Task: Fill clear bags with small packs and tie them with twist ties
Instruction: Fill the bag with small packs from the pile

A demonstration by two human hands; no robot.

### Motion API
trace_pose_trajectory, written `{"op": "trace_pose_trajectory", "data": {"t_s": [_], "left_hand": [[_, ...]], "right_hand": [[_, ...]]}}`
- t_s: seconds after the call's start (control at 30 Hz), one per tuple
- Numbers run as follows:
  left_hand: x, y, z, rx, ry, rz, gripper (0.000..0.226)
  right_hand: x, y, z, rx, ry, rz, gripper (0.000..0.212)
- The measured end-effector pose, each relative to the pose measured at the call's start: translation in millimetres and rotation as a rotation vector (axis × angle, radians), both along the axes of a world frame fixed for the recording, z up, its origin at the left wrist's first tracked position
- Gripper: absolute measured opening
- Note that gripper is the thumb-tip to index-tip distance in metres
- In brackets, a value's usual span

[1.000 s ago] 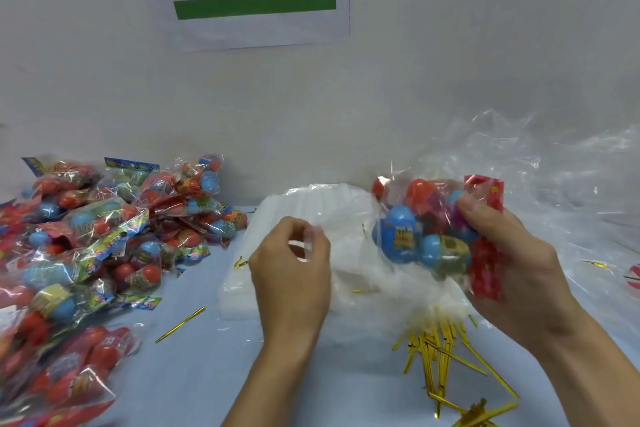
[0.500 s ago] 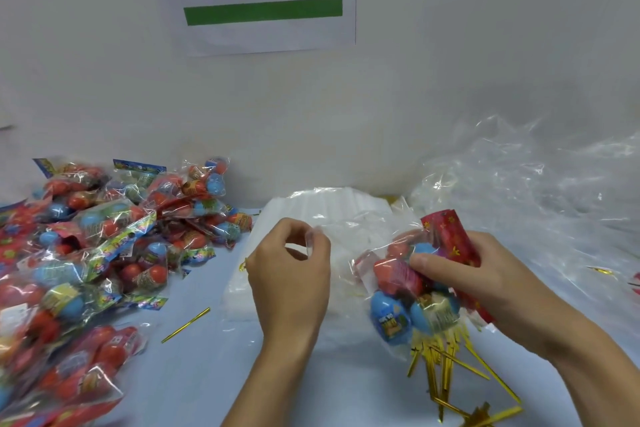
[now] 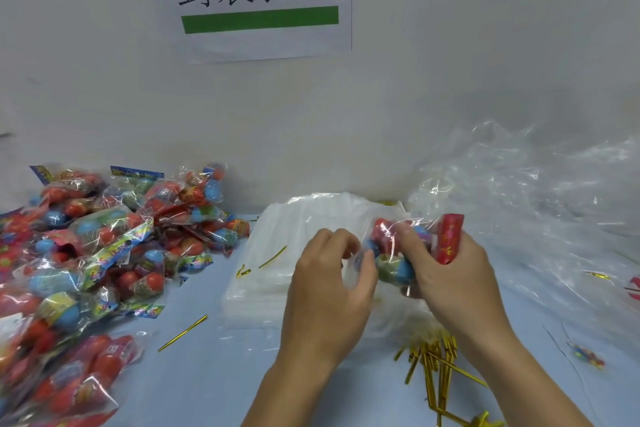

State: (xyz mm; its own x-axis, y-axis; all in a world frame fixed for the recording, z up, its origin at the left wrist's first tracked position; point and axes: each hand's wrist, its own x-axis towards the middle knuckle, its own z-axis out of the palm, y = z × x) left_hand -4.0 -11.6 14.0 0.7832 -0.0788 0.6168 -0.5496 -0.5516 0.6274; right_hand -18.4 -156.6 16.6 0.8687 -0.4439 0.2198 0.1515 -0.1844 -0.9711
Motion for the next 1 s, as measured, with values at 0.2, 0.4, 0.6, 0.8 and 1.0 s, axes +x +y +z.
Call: {"op": "trace_pose_trajectory", "data": {"t_s": [0.2,0.4,0.6,0.8,1.0], "left_hand": [[0,1,5,-0.157,0.001,-0.048,0.015],[-4,-1,11,-0.193,-0.098,-0.097,0.014],[-7,-6,13,-0.107,-0.289,-0.11,0.007],[-13,-6,13,-0.256,-0.19,-0.268,0.016],[4,0,15,-0.819,0.252,0.099,0.033]], "right_hand": [[-4,7,-3,-0.256,-0.007,0.261,0.034],[-6,4,-1,-0.277,-0.09,0.324,0.024],[-4,12,2,-0.227,-0.232,-0.009,0.018],[-3,14,0,-0.187,-0.252,-0.083,0.019],[-6,19,4,-0.007,-0.255,0.011,0.034]]}}
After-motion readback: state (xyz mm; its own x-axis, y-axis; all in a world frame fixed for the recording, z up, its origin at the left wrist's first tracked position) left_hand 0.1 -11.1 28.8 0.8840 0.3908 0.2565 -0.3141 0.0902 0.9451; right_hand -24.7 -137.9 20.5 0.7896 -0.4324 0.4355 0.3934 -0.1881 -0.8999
